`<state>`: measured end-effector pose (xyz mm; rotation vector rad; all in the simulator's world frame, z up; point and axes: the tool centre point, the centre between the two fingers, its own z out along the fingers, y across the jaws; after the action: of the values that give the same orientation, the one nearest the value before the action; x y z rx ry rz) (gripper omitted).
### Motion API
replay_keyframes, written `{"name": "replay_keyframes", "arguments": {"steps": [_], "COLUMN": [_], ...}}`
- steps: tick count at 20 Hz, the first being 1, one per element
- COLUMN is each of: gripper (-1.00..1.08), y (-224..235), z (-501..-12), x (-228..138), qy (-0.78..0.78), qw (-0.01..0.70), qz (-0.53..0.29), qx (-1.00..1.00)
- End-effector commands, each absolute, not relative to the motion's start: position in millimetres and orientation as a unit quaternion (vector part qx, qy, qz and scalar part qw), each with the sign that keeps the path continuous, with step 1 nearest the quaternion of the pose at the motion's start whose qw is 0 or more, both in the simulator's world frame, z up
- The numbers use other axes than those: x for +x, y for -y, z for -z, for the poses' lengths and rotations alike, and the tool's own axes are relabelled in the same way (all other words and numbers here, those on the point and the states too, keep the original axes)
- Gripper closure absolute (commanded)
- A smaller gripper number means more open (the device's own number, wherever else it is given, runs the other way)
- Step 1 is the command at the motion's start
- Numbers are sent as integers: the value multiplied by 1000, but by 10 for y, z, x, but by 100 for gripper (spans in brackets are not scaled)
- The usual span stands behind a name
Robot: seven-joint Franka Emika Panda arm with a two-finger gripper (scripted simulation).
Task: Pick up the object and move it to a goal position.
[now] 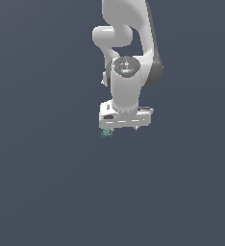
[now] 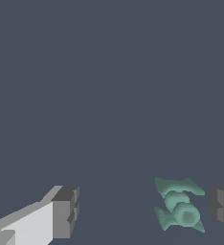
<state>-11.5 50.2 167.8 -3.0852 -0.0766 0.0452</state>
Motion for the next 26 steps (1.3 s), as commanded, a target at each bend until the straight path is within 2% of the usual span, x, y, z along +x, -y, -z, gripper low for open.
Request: {"name": "replay_keyframes", "arguments": {"steps": [1, 9, 16, 26], "gripper": [-92, -92, -92, -92], "y": [-501, -266, -259, -96], "z": [-1678, -1742, -1743, -1512], "x": [-115, -89, -89, -264], "qy": [25, 16, 15, 16], "qw": [28, 30, 31, 22], "qz": [-15, -14, -14, -10], "qx": [-999, -999, -999, -1000]}}
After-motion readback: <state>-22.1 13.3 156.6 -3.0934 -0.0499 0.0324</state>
